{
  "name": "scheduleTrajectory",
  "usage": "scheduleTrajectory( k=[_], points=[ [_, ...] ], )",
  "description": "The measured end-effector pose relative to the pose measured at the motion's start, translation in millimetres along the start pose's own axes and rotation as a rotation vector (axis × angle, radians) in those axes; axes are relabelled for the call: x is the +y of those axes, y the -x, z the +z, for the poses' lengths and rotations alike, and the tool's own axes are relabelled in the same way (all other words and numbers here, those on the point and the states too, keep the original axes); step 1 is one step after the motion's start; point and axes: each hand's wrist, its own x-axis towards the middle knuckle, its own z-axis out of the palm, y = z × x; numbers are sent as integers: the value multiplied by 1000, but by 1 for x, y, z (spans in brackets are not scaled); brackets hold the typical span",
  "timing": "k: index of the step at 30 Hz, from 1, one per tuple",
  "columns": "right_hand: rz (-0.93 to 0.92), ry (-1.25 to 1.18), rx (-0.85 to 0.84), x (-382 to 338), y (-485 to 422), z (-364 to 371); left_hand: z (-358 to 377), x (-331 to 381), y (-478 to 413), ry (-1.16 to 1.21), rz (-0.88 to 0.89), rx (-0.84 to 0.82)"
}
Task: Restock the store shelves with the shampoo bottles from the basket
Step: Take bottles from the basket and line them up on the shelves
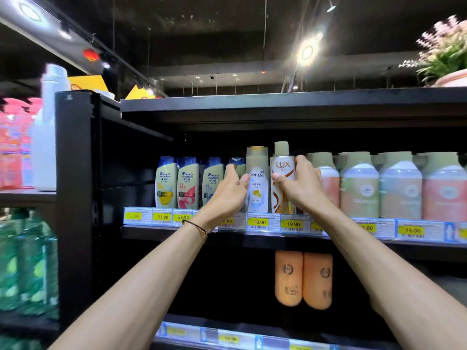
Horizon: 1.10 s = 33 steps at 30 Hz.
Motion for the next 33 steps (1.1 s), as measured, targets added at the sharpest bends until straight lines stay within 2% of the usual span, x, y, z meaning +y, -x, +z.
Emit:
scheduleTrajectory(
  k=[4,9,13,26,33],
  points=[
    [38,5,-26,4,1,7,-11,-8,14,-175,66,69],
    [69,-3,-44,8,6,12,-8,-34,48,-609,222,151],
    [66,-29,-59,8,9,12,-7,-51,70,-896,240,250],
    [92,71,-154,-5,33,1,-7,-78,82,-984,291,250],
    [-56,267,-175,-18,69,-15,-15,-69,87,-966,246,130]
  ],
)
